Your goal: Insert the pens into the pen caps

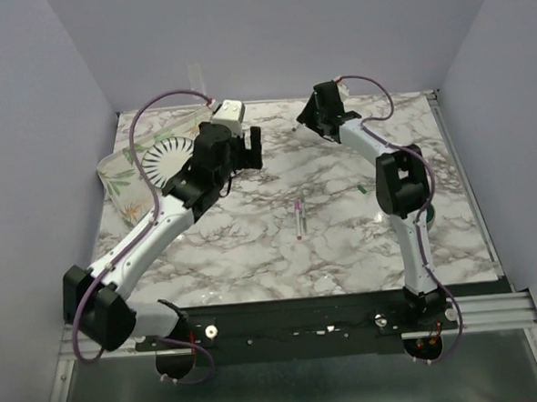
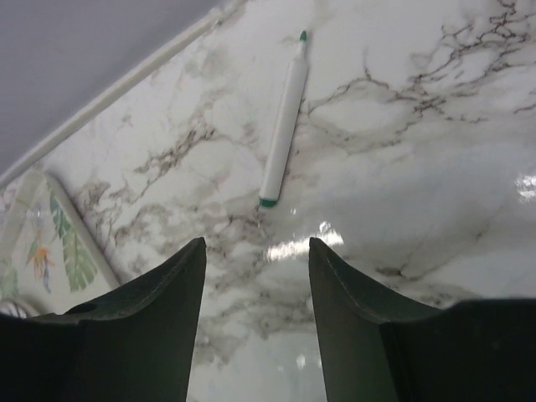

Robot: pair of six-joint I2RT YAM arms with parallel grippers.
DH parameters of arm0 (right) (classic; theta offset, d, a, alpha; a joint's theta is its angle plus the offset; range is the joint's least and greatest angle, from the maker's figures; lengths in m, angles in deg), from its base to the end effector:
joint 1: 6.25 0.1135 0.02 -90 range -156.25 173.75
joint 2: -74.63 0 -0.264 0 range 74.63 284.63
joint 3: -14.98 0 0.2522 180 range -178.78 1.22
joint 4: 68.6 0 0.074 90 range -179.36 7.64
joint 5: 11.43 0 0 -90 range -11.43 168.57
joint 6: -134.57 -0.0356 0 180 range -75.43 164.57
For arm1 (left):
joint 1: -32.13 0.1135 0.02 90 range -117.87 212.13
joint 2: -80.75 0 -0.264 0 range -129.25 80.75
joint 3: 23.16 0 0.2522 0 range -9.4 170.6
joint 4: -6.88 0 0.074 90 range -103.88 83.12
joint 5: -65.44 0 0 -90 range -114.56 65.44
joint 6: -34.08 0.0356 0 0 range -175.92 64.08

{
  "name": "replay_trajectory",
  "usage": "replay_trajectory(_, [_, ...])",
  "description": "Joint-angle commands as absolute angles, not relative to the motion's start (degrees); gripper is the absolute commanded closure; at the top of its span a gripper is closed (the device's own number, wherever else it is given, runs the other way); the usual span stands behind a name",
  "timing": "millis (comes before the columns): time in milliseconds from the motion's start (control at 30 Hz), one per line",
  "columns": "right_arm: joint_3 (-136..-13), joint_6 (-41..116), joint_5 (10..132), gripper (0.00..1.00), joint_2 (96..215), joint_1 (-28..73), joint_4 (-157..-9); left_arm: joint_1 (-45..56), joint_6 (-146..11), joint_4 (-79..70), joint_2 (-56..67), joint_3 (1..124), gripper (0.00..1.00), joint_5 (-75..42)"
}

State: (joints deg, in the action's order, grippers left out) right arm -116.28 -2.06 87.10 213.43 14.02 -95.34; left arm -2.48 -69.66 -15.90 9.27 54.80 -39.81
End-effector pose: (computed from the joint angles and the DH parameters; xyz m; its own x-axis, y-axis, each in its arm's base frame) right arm 0.5261 0.1887 0.1928 -0.5283 0.5712 -0.6282 0.2278 0.8081 0.5433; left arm 0.2446 -0.1574 0.3619 -0.3052 -0.0678 -0.9499 0.2756 0.9485 -0.1563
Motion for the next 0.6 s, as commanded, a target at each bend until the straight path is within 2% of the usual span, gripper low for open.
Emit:
replay_trajectory(0, [-105.2, 8.2, 81.5, 0.41, 194.5, 14.5, -93.0, 2.3, -65.6, -14.0, -3.9, 67.6, 0.07, -33.3])
replay_trajectory(267, [-72.4, 9.9, 81.0, 0.37, 158.3, 14.0, -93.2, 5.6, -63.7, -20.9, -33.2, 97.4, 0.11, -19.1])
replay_trajectory(333, [-68.5, 10.5, 80.2, 0.37, 151.6, 14.0, -92.4, 5.6, -63.7, -23.0, -38.9, 103.2, 0.13, -15.9])
replay_trajectory(467, [-69.1, 11.8, 81.7, 0.37, 145.7, 14.0, -94.2, 5.7, -66.6, -24.0, -50.8, 115.9, 0.19, -13.1])
replay_trajectory(567, [-67.9, 11.4, 81.6, 0.37, 142.6, 14.0, -92.8, 5.6, -69.4, -21.7, -57.0, 119.4, 0.22, -15.2])
